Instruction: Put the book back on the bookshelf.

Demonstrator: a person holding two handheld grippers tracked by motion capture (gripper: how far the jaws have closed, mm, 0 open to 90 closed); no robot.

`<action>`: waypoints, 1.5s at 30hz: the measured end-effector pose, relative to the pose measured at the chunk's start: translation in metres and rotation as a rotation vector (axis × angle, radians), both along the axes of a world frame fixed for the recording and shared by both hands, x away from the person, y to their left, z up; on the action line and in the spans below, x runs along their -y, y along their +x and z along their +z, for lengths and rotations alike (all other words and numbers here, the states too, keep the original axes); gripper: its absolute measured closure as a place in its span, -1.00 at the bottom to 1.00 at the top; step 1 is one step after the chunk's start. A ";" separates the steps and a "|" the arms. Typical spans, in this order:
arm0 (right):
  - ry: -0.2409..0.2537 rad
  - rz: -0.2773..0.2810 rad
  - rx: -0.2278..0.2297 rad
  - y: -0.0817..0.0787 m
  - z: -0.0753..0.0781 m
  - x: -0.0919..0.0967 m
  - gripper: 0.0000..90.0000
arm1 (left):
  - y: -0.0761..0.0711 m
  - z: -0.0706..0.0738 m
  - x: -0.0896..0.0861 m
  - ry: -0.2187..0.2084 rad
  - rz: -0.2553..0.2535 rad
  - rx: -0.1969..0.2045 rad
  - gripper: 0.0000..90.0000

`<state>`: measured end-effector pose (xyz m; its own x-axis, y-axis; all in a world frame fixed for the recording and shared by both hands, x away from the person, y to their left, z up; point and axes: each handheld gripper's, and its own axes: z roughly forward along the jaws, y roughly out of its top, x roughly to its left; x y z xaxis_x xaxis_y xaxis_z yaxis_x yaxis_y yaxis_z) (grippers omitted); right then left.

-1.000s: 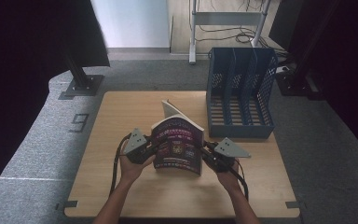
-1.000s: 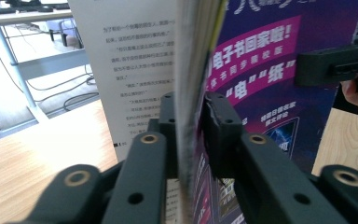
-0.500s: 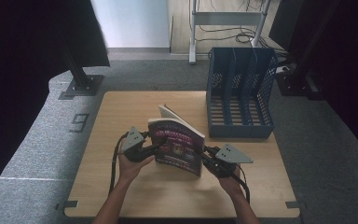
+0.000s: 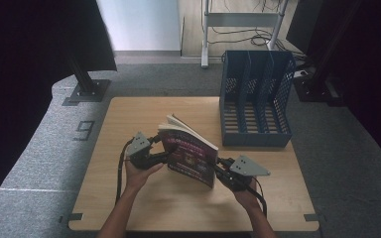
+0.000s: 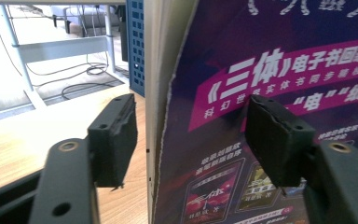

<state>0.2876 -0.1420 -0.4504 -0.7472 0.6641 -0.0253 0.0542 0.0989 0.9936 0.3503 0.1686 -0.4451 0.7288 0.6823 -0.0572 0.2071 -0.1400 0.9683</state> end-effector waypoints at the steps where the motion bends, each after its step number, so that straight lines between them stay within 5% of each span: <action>1: -0.001 0.003 -0.001 0.000 0.000 0.000 0.81 | 0.000 0.001 0.000 0.004 0.002 0.005 -0.31; 17: -0.014 0.023 -0.005 0.001 0.000 0.002 0.74 | 0.010 0.014 0.015 0.007 -0.083 0.000 -0.46; 32: -0.056 0.055 0.003 0.004 0.001 -0.004 0.79 | 0.012 0.014 0.012 -0.001 -0.105 -0.016 -0.41; 45: -0.055 0.090 -0.028 0.020 0.012 -0.020 0.55 | 0.011 0.015 0.010 0.001 -0.116 -0.030 -0.36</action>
